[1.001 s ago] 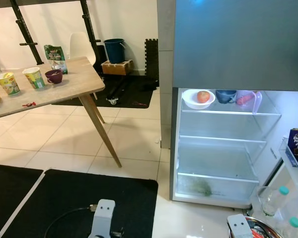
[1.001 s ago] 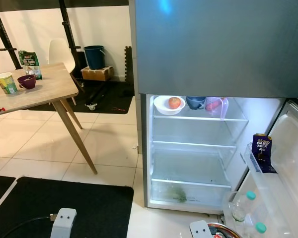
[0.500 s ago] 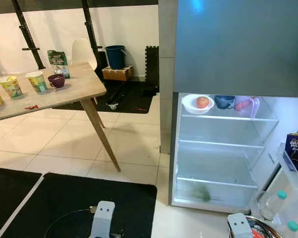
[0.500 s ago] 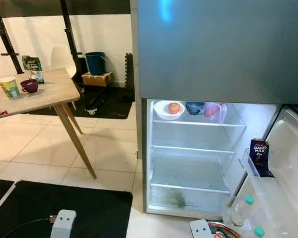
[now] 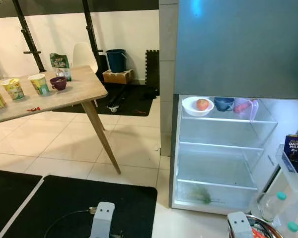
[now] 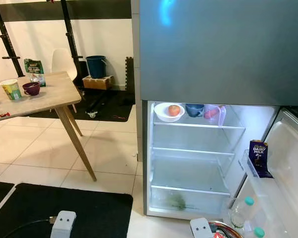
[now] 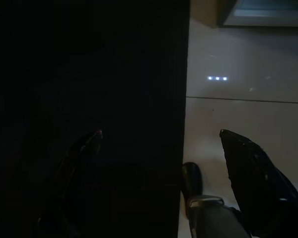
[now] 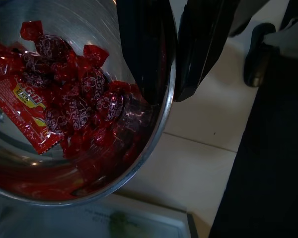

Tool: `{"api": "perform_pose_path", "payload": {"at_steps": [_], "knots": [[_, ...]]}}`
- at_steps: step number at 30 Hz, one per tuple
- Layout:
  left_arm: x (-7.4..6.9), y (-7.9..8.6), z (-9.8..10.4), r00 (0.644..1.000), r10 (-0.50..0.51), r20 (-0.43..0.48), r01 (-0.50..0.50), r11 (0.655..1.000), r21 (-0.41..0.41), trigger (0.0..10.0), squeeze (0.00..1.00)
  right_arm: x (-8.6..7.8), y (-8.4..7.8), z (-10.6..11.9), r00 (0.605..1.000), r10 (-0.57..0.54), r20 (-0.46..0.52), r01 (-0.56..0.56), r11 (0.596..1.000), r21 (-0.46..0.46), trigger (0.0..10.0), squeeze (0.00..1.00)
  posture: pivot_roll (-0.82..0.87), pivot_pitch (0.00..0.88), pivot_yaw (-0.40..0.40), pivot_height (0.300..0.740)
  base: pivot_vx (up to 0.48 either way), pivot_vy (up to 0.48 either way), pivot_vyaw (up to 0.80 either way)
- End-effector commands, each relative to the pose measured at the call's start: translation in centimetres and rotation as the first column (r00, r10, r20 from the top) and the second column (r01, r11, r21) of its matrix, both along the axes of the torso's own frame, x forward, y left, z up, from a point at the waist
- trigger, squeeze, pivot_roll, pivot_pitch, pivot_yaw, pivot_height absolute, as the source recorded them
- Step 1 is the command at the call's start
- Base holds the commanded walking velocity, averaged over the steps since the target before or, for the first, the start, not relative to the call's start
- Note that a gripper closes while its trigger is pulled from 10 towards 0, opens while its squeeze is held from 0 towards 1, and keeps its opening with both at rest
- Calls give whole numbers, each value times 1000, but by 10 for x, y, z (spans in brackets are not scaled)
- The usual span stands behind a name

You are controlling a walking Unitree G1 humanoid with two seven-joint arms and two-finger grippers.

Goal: Restocking fridge

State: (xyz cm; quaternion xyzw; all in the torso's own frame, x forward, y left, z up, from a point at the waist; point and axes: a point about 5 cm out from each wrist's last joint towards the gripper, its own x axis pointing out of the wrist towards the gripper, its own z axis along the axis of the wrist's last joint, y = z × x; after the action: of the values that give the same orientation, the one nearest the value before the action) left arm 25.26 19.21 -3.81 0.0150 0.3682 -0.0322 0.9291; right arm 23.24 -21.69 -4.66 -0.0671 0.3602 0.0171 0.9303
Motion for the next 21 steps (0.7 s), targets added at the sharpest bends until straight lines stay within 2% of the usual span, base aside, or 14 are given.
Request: {"api": "perform_pose_path", "payload": {"at_steps": [1, 5, 7, 8, 13, 16, 21], "knots": [[0, -1, 0, 1000, -25, -3, 25, 1000, 10, 10000, 0, 0, -6, 1, 1000, -21, 3, 21, 1000, -1, 10000, 0, -65, 62, 22, 740, 0, 0, 0], [2, 4, 2, 999, 38, 4, -38, 999, 4, 10000, 0, 0, -4, 0, 1000, 1, -14, -1, 1000, -13, 10000, 0, -71, 72, 37, 740, 0, 0, 0], [1, 3, 1, 1000, 28, 2, -28, 1000, -3, 10000, 0, 3, -4, 2, 1000, -9, -1, 9, 1000, -3, 10000, 0, -76, 75, 40, 740, 0, 0, 0], [-2, 2, -1, 1000, -8, -8, 8, 1000, 4, 10000, 0, 8, -3, 6, 1000, -18, 19, 18, 1000, 10, 10000, 0, -78, 72, 39, 740, 0, 0, 0], [-5, 9, -3, 999, 32, -18, -32, 999, 37, 10000, 0, 8, -1, 5, 1000, -15, 12, 15, 1000, 9, 10000, 0, -70, 75, 39, 740, 0, 0, 0], [1, 5, 2, 1000, 12, 10, -12, 1000, 22, 10000, 0, 11, 0, 7, 1000, -18, 25, 17, 1000, 20, 10000, 0, -79, 83, 34, 740, 0, 0, 0], [-3, 9, -1, 999, 37, -8, -37, 998, 45, 10000, 0, 10, -1, 6, 1000, -14, 14, 13, 1000, 13, 10000, 0, -75, 89, 32, 740, 0, 0, -88]]}}
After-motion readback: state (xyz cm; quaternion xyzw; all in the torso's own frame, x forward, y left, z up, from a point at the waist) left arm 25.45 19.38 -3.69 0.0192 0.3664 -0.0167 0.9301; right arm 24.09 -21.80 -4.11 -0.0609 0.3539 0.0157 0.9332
